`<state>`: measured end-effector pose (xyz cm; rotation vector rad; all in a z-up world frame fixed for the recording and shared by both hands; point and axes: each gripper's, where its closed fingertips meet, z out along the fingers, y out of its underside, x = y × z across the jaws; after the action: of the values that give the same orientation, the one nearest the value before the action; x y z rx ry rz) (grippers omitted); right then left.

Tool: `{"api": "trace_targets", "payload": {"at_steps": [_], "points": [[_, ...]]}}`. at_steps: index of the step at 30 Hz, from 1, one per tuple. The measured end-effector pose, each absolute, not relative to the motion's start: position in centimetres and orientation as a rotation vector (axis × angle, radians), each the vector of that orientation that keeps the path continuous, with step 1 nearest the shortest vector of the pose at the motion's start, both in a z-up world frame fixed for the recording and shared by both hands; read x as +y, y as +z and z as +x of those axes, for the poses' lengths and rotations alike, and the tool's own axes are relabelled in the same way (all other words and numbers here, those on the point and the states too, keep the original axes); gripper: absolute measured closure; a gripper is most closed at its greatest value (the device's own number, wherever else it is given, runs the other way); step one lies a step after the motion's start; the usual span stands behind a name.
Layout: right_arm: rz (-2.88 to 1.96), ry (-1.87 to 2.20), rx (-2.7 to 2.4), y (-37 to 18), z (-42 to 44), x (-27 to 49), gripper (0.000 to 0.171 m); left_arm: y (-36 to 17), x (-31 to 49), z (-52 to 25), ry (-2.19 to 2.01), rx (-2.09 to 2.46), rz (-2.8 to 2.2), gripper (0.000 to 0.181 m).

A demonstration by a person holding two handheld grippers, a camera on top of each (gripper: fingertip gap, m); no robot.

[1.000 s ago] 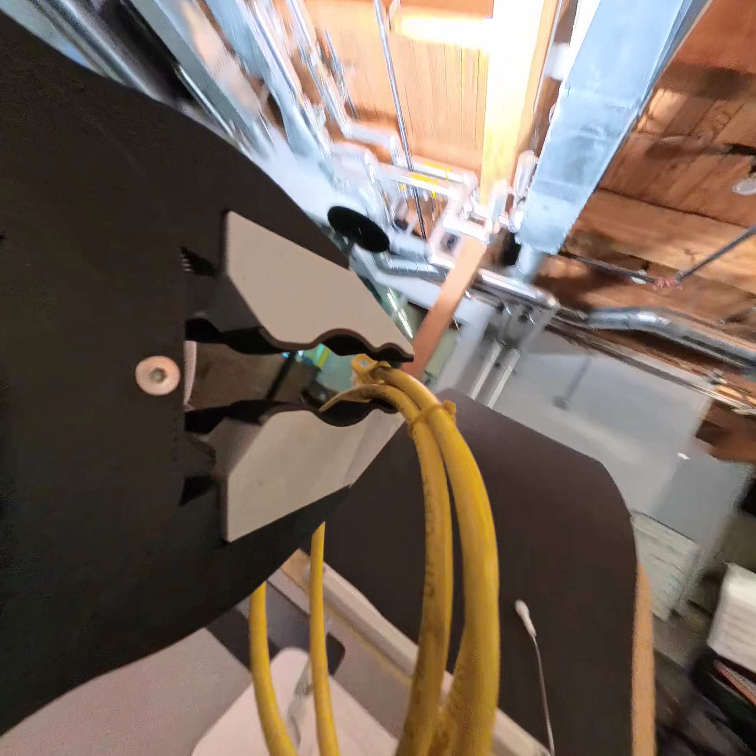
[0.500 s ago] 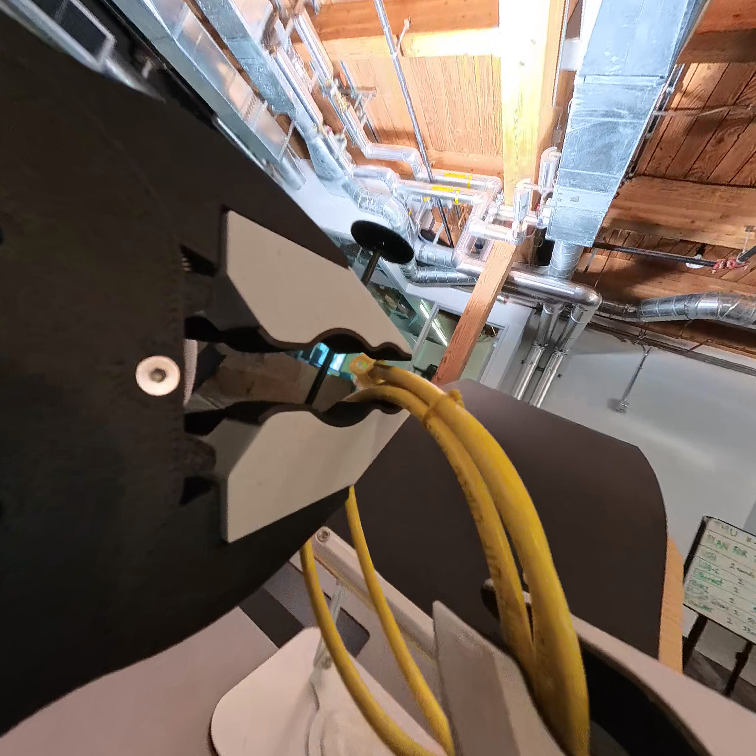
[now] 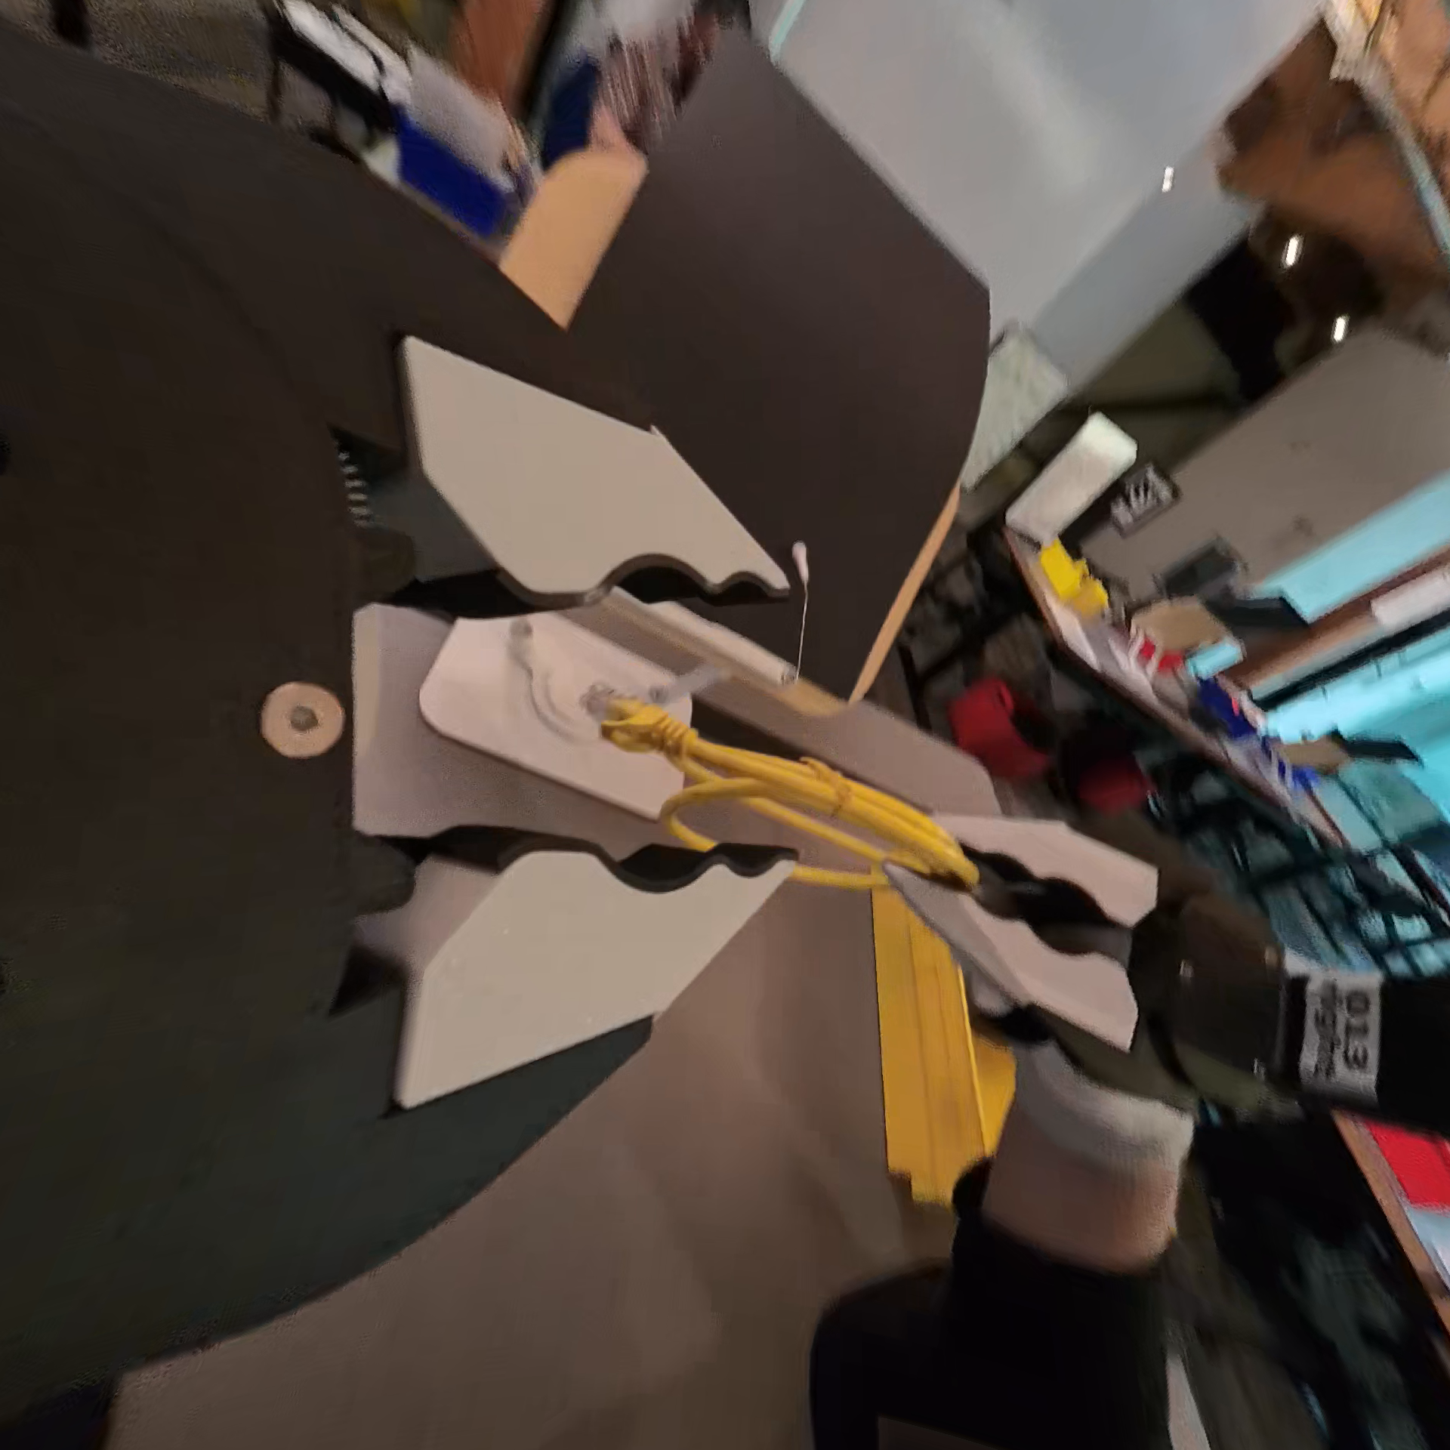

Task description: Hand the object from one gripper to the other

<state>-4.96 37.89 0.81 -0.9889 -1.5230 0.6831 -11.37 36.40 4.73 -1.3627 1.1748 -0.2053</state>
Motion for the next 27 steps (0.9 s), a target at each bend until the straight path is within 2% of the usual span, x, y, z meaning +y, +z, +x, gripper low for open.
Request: {"api": "trace_targets", "payload": {"at_steps": [7, 13, 15, 19, 25, 27], "points": [[-0.892, 0.245, -1.929, -5.1, -2.9, 36.7, 0.162, -0.3, 33.6, -7.6, -0.414, 1.471, -1.414, 0.12], [-0.77, 0.127, -2.132, -7.7, -2.3, 34.0, 0.162, -7.5, 32.2, -2.9, -0.577, 1.777, -1.49, 0.125], [-0.767, 0.094, -2.162, -8.1, -2.0, 33.7, 0.162, -9.2, 31.8, -2.1, -0.648, 1.847, -1.489, 0.132], [-0.749, 0.072, -2.193, -8.4, -1.7, 33.3, 0.162, -10.3, 30.8, -1.3, -0.794, 1.914, -1.457, 0.165], [-0.723, 0.025, -2.144, -7.6, -1.9, 33.9, 0.161, -10.4, 31.8, -1.2, -0.765, 1.884, -1.458, 0.173], [-0.719, -0.013, -2.076, -6.7, -2.2, 34.6, 0.148, -10.0, 32.2, -1.2, -0.763, 1.855, -1.449, 0.174]]}}
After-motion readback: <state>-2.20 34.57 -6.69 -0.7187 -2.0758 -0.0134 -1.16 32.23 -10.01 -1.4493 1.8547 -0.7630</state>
